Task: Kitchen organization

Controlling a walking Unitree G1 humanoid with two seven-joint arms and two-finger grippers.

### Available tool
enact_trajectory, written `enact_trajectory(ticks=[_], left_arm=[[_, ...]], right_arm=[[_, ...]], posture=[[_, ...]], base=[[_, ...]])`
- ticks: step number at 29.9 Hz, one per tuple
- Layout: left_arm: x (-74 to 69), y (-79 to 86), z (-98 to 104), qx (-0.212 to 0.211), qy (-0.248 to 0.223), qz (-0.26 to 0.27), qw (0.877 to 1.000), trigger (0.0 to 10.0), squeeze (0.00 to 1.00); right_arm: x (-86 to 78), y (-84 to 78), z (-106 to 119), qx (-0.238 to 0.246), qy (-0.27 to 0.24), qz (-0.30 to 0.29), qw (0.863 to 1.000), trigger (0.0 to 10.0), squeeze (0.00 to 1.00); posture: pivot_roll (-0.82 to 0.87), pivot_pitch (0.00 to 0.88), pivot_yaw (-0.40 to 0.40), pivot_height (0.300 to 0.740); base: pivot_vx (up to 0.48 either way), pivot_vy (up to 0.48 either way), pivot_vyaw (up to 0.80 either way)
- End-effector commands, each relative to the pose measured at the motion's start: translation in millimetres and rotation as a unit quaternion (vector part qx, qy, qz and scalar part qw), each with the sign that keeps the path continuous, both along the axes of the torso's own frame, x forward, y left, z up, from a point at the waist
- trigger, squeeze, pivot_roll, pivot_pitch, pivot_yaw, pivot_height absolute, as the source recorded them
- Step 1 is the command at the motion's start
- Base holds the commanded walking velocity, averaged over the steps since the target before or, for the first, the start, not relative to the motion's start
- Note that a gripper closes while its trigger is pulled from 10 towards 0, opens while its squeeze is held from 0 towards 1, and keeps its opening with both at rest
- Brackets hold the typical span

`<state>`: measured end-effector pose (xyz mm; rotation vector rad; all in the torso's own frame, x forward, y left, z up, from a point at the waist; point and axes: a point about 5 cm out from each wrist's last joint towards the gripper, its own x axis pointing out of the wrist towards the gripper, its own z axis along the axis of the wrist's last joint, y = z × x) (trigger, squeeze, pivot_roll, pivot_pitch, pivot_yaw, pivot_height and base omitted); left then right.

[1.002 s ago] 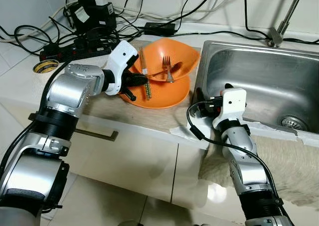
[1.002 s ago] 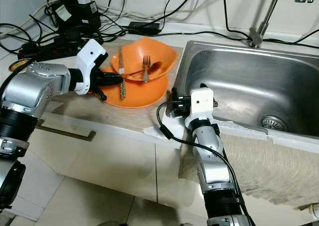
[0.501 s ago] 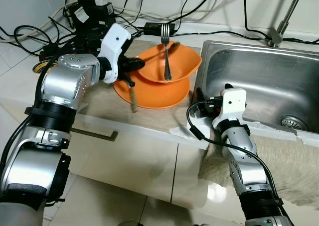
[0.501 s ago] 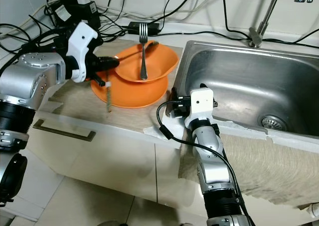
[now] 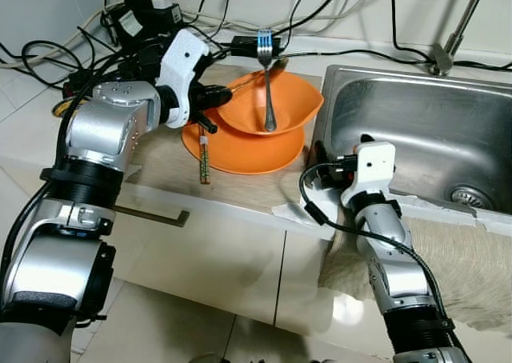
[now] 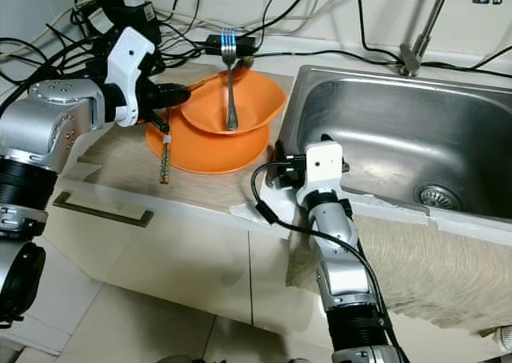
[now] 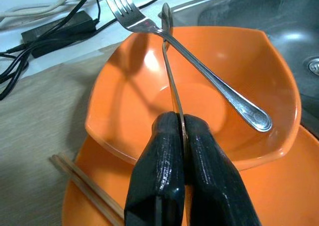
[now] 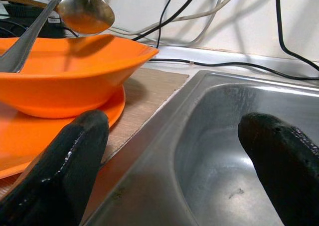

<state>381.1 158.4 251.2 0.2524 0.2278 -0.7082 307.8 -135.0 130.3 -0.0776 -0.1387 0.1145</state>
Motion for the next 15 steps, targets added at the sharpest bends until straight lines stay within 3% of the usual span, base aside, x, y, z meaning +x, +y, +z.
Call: enact_trajectory(ticks=[1, 15], left_arm=[[1.9, 3.1, 13.3, 0.001, -0.027, 0.008, 1.000, 0.0, 0.00], [6.7, 1.4, 26.4, -0.032, -0.060, 0.027, 0.997, 0.0, 0.00]], right_arm=[[-3.9, -1.8, -17.9, 0.003, 0.043, -0.004, 0.999, 10.0, 0.00], [-2.2, -0.7, -17.4, 0.004, 0.044, -0.004, 0.999, 10.0, 0.00]], posture=[[0.04, 0.000, 0.074, 0.740], [0.04, 0.000, 0.074, 0.740]], base=[[0.000, 0.000, 0.00], [0.000, 0.000, 0.00]])
